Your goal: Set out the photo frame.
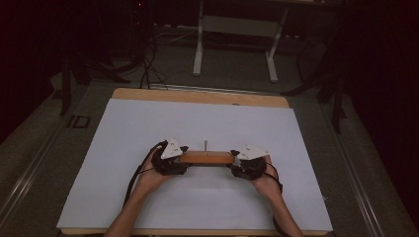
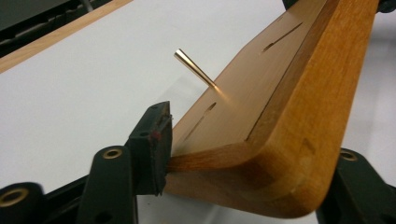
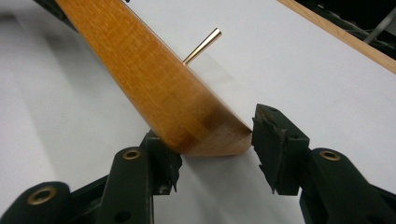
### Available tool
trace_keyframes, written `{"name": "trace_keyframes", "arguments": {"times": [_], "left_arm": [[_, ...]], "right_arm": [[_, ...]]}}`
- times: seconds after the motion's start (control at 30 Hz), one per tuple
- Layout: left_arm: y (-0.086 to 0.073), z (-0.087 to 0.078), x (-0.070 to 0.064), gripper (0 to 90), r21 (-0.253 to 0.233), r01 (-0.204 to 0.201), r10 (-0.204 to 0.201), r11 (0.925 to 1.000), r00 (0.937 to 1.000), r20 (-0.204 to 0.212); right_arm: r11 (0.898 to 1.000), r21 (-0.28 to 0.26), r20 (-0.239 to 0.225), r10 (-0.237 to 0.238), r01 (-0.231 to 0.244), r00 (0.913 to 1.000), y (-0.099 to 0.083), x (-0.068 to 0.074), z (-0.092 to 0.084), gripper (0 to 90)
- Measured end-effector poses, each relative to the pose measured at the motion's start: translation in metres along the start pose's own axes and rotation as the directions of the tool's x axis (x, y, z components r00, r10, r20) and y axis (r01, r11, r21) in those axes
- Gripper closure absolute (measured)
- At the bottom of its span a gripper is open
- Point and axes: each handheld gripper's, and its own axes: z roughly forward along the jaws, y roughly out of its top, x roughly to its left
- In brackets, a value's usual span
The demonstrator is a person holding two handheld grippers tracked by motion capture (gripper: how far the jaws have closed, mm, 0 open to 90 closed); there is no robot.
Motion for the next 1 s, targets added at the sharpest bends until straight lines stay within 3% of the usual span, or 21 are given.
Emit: {"name": "trace_keyframes", "arguments": {"times": [0.53, 0.87, 1.0], "left_arm": [[0.007, 0.002, 0.003, 51.5, -0.003, -0.006, 0.006, 1.0000, 0.9999, 0.008], [0.007, 0.000, 0.002, 52.8, -0.014, -0.038, 0.037, 0.9992, 0.9992, -0.011], [0.006, 0.000, 0.002, 56.1, -0.019, -0.056, 0.056, 0.9983, 0.9984, 0.012]], "right_arm": [[1.000, -0.021, -0.006, -0.009, 0.009, 0.9999, 0.005, -0.011, 0.002, 53.7], [0.999, -0.040, 0.002, -0.017, 0.017, 0.9998, 0.005, -0.011, 0.000, 59.5], [0.998, -0.066, -0.041, 0.009, -0.012, 0.9991, 0.003, -0.017, -0.003, 61.8]]}}
